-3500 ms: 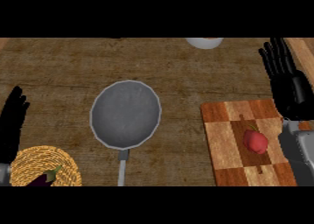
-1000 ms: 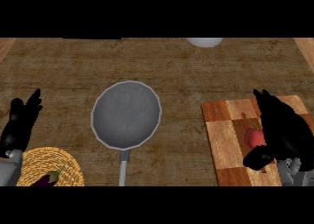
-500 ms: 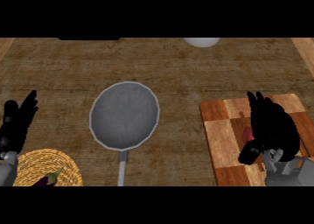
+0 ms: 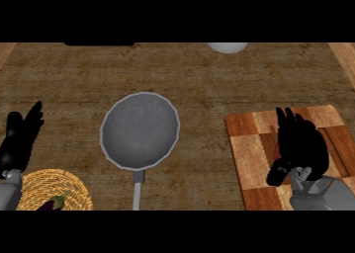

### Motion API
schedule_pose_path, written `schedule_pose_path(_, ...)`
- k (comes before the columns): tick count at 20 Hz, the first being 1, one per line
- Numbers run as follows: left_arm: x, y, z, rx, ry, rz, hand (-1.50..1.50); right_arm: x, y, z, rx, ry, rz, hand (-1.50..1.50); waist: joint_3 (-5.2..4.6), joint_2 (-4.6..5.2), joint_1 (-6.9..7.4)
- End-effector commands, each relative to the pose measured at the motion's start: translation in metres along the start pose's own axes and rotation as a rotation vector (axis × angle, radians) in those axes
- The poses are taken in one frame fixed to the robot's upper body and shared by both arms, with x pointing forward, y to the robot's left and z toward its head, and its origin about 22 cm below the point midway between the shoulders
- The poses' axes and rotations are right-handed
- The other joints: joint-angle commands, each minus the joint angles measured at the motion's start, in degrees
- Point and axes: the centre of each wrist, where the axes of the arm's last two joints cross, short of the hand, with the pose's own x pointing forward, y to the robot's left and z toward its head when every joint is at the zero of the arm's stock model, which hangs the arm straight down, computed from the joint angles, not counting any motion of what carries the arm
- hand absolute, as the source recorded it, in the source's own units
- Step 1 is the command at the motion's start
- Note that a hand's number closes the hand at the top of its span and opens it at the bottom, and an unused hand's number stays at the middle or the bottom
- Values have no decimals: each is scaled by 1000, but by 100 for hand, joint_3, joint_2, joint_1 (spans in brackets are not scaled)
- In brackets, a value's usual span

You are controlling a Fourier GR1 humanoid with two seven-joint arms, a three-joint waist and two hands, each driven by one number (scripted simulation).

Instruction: Pick the bell pepper from the cutting board and place it in the pan

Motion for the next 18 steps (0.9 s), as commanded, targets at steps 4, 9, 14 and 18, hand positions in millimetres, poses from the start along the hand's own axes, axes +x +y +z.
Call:
schedule_pose_path(4, -10, -13, 12, -15, 2, 4, 0, 5, 2, -14, 14, 100, 30, -150, 3, 1, 21)
schedule_pose_path(9, 1, -13, 19, -7, -1, 1, 0, -2, 23, -12, 47, 140, 38, -150, 4, -4, 17)
schedule_pose_path(14, -10, -10, -3, -11, -8, -7, 0, 3, 27, -21, 53, 152, 35, -150, 2, 4, -10)
schedule_pose_path(18, -4, -5, -3, -16, -7, 12, 0, -7, 30, -37, 78, 190, 66, -150, 2, 5, 2)
